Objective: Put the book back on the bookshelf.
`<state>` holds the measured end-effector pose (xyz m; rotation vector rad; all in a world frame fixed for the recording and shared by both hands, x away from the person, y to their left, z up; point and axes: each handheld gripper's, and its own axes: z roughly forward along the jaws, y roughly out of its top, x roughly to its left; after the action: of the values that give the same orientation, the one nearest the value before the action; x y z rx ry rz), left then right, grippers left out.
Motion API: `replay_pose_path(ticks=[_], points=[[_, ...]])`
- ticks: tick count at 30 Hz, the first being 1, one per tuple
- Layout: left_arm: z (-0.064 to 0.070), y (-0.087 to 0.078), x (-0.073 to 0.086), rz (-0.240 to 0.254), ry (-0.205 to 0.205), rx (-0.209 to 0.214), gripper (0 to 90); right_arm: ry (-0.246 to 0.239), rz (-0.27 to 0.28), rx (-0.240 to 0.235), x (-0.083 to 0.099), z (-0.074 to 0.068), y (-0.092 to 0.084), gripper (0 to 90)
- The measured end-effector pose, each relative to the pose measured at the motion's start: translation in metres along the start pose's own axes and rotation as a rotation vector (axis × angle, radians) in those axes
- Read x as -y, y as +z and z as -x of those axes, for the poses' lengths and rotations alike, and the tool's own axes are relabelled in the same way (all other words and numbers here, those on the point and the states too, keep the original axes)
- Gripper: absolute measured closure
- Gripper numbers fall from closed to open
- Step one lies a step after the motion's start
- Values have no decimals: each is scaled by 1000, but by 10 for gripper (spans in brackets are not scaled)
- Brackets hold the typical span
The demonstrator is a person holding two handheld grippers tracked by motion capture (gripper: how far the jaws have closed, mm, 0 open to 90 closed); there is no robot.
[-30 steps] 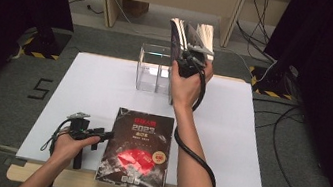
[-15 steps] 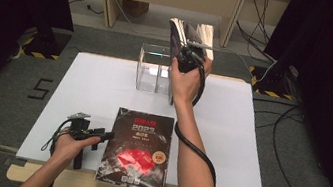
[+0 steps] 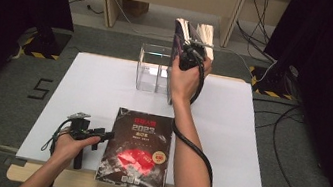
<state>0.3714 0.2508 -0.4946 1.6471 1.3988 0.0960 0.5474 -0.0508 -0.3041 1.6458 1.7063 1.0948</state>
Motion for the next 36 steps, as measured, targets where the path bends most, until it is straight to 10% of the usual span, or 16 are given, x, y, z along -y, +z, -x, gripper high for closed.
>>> replay_pose_path(ticks=[11, 36], points=[[1, 1, 0, 2, 3, 2, 410, -78, 20, 11, 4, -4, -5, 612], [2, 1, 1, 1, 5, 4, 410, -96, 28, -4, 17, 2, -14, 587]])
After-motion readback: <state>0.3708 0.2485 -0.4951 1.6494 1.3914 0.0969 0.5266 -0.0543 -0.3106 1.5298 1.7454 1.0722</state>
